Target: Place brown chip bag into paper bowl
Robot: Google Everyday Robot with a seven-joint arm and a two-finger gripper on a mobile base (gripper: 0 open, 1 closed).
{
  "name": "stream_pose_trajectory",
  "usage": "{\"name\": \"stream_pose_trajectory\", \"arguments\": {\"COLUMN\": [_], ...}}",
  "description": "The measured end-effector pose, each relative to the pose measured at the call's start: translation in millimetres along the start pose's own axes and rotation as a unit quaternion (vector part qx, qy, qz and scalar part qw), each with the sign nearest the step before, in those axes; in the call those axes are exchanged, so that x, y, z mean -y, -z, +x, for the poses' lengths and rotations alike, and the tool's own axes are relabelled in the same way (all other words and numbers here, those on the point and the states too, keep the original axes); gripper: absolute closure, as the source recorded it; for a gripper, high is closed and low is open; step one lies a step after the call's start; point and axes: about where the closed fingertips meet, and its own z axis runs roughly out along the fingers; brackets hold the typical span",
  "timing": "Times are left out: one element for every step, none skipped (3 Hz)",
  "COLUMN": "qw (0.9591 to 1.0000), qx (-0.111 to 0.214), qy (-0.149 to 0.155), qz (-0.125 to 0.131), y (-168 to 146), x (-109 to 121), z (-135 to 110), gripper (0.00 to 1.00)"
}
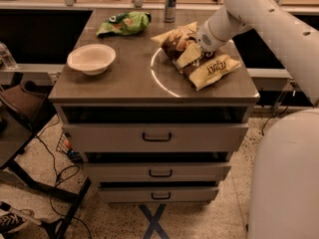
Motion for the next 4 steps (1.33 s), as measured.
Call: {"name": "stream_pose_trajectory", "arguments": {"qw": [1.0000,1.0000,1.0000,1.0000], "qx": [0.000,0.000,0.000,0.000], "qy": [0.000,0.000,0.000,0.000], "qz": [0.000,0.000,0.000,0.000], "y": [2.0,5.4,6.0,6.4], "x": [0.2,0.6,0.7,0.7], "z": [-1.6,-4.2,-4.7,-5.0], "gripper": [0.85,1.00,1.00,1.00]}}
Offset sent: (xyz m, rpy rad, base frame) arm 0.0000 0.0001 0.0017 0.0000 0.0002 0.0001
